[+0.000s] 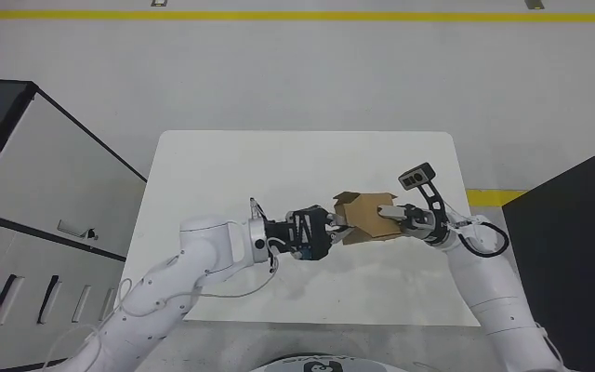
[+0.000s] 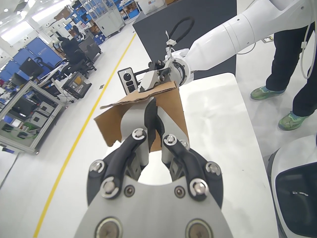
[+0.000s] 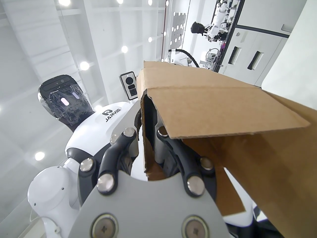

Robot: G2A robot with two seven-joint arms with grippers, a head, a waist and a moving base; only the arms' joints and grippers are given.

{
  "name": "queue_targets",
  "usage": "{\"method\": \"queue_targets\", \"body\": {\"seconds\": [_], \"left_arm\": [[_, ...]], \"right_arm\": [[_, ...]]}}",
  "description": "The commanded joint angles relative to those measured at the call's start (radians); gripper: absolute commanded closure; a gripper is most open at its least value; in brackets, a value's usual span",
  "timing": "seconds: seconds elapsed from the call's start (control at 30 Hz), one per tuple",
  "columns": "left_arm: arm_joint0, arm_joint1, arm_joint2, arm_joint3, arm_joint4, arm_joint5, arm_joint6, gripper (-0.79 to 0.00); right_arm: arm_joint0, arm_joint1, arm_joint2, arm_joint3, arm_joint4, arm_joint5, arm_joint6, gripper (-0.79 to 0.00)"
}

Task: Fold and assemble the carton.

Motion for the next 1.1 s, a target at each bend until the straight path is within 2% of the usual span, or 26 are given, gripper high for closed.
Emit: {"method": "queue_targets", "body": {"seconds": [0.0, 0.2, 0.57, 0.9, 1.07], "left_arm": [[0.008, 0.002, -0.008, -0.005, 0.002, -0.004, -0.001, 0.0], [0.009, 0.002, 0.002, -0.007, 0.004, -0.012, 0.006, 0.0], [-0.039, -0.011, 0.055, 0.025, 0.001, -0.012, 0.012, 0.0], [0.004, 0.005, -0.062, -0.019, 0.012, 0.029, 0.005, 0.0], [0.043, 0.014, -0.111, -0.023, 0.019, 0.033, 0.027, 0.0]], "right_arm": [[-0.001, 0.0, 0.0, 0.002, -0.01, 0.001, 0.001, 0.0], [0.006, 0.002, -0.012, 0.023, -0.07, -0.014, -0.014, 0.0], [0.012, 0.005, -0.023, 0.035, -0.097, -0.022, -0.022, 0.0], [0.01, 0.007, -0.025, 0.054, 0.064, 0.032, 0.001, 0.0], [0.017, 0.015, -0.058, 0.054, 0.129, 0.117, 0.001, 0.0]]}}
